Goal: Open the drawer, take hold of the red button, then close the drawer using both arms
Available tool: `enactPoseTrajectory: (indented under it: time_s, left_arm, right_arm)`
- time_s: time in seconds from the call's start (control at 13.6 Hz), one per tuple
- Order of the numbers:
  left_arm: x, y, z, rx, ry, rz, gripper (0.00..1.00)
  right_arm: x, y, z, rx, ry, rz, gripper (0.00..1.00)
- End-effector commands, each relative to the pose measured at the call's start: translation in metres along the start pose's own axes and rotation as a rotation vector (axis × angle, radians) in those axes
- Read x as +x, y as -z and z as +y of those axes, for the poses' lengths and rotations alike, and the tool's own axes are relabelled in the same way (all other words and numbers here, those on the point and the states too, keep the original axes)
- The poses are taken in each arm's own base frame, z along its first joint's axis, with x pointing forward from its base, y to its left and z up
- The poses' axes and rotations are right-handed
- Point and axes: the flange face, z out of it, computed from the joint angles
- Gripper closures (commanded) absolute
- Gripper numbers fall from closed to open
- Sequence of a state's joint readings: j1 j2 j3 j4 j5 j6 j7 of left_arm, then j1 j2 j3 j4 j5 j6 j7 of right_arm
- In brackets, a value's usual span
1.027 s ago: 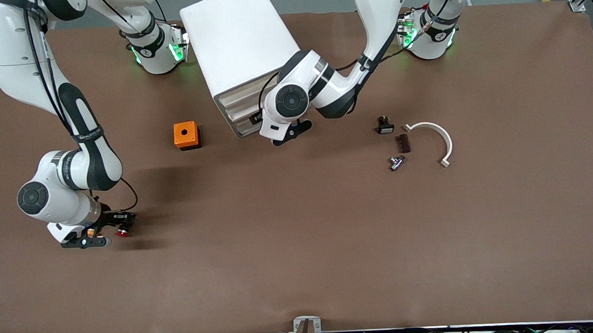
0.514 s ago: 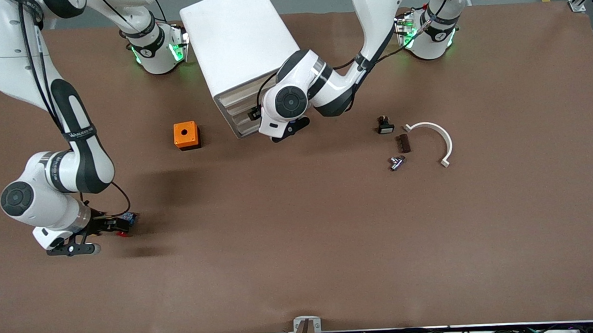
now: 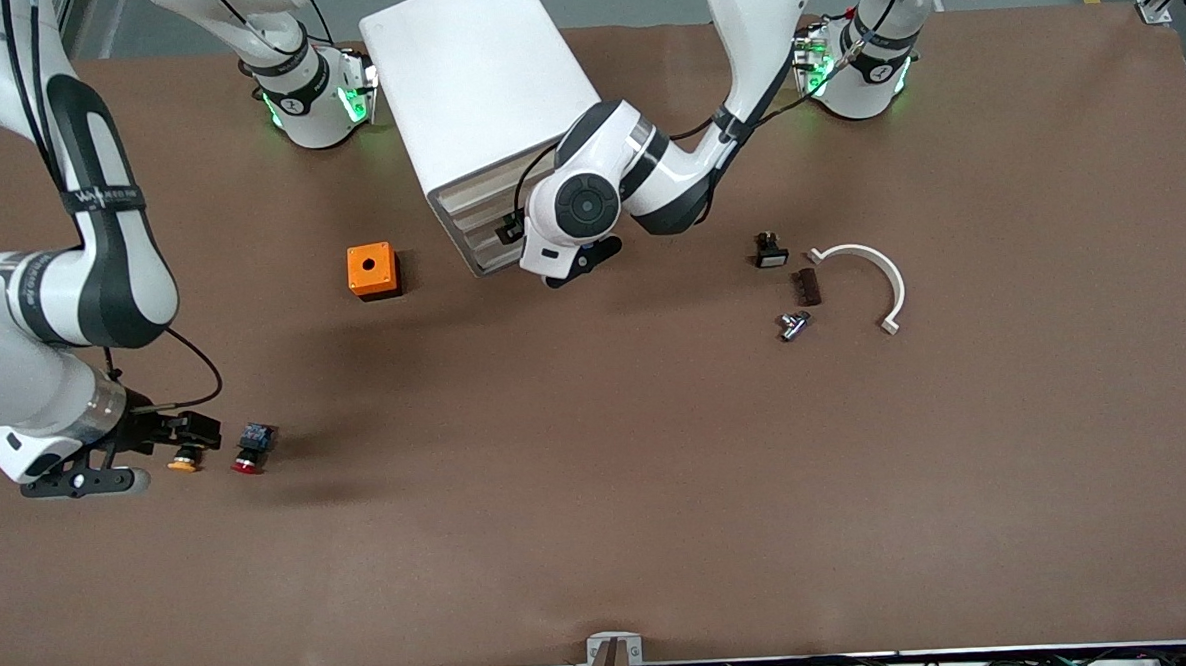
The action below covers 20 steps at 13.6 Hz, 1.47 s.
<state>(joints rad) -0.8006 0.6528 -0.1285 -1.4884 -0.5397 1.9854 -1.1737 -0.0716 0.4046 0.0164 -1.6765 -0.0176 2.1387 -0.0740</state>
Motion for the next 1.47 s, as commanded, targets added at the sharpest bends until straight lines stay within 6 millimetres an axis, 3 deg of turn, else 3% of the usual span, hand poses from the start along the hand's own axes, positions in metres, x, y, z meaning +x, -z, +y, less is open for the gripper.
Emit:
enactPoseTrajectory:
  time_s: [0.0, 0.44, 0.66, 1.1, 1.25, 1.39]
  left_arm:
    - [0.011, 0.049, -0.005, -0.056, -0.009, 0.040, 0.00]
    - [0.061, 0.189, -0.038, -0.131, -0.122, 0.273, 0.00]
    - [0.083, 0.252, -0.073, -0.132, -0.189, 0.298, 0.00]
    - [0.104, 0.358, -0.175, 0.044, -0.379, 0.386, 0.00]
    - [0.118, 0.400, -0.220, 0.040, -0.426, 0.397, 0.00]
    - [0.136, 0.428, -0.262, 0.045, -0.469, 0.395, 0.00]
  right_arm:
    - [-0.015, 0.042, -0.002, -0.008, 0.012, -0.014, 0.00]
    - [-0.034, 0.108, 0.001, 0.004, 0.031, -0.007, 0.00]
    - [-0.049, 0.143, 0.008, 0.002, 0.016, 0.000, 0.00]
    - [-0.087, 0.214, 0.011, 0.062, -0.006, 0.025, 0.00]
    - [-0.096, 0.232, 0.008, 0.061, -0.012, 0.041, 0.00]
    - [-0.103, 0.246, 0.004, 0.058, -0.017, 0.062, 0.00]
